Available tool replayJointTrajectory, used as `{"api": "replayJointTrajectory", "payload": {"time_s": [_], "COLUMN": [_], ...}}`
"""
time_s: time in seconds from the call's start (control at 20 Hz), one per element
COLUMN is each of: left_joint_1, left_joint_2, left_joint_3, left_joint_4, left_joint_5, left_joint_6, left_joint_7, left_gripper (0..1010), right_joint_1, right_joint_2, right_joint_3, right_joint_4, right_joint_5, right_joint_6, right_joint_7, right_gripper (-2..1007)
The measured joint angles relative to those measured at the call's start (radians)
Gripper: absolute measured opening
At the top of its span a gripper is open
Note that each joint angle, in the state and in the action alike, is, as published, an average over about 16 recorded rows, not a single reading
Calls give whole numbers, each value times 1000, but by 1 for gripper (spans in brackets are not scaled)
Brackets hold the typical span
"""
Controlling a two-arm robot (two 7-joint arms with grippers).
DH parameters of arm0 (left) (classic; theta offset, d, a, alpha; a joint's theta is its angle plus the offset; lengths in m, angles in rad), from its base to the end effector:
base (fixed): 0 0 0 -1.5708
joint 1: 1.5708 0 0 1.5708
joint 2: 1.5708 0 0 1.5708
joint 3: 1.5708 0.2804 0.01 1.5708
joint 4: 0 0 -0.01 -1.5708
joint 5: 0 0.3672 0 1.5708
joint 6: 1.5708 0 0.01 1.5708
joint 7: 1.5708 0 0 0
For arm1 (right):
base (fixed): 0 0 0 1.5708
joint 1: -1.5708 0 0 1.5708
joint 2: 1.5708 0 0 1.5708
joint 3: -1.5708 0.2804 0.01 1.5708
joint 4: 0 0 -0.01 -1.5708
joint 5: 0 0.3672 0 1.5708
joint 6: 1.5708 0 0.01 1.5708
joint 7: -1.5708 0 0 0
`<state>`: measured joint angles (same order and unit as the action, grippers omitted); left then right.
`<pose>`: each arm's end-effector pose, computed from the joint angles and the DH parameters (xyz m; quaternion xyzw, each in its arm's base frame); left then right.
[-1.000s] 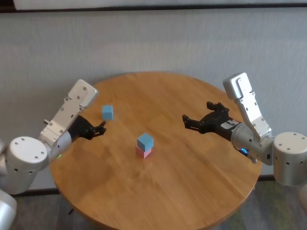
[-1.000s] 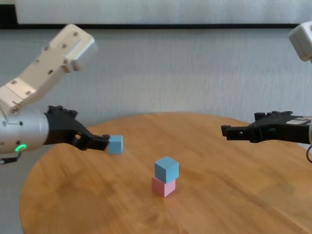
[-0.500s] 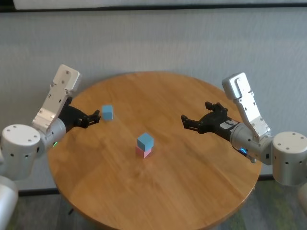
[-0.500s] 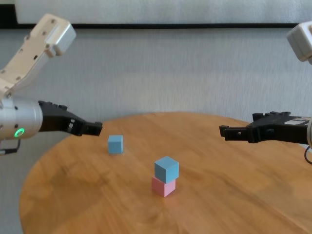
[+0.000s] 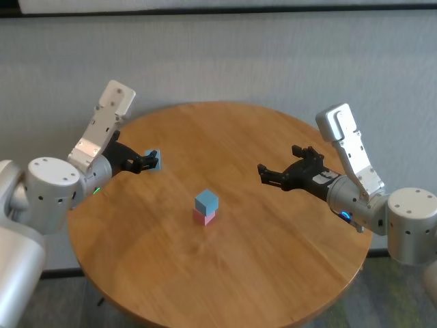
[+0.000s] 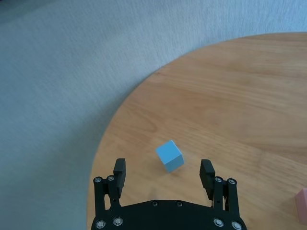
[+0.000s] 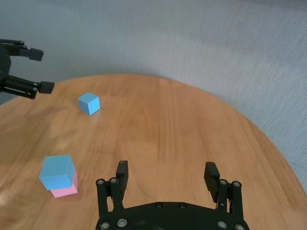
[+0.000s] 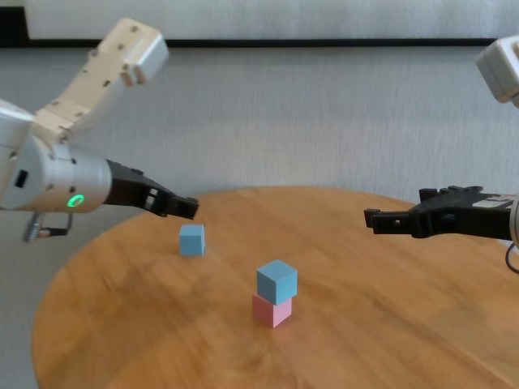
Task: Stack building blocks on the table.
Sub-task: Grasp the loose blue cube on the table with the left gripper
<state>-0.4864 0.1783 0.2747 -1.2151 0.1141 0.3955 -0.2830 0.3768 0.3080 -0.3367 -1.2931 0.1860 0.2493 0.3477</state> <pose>0.5080 -0.0199 -0.2233 0.2455 -0.0147 0.5445 0.8019 0.4761 -0.0034 -0.2570 -0.1600 0.0228 -0.4854 0.8592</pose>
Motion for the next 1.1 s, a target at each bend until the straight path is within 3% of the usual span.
{"api": "replayJointTrajectory", "payload": {"time_s": [0.55,1.1], "left_joint_1": [-95,-141], "left_joint_2": [-45,-70], "left_joint_3": [35,43], "left_joint_4": [160,252], "left_joint_5": [23,26], "left_joint_6": [-17,-37], "left_joint_7": [-16,-16], "left_gripper": [1000,1000], "right_joint_1": [1,1], "right_joint_2": [-1,-1], "right_joint_3": [-1,-1], "right_joint_4": [1,1], "right_joint_5": [1,1], "right_joint_6": [0,0], "right_joint_7": [0,0], "right_gripper": [1000,1000]}}
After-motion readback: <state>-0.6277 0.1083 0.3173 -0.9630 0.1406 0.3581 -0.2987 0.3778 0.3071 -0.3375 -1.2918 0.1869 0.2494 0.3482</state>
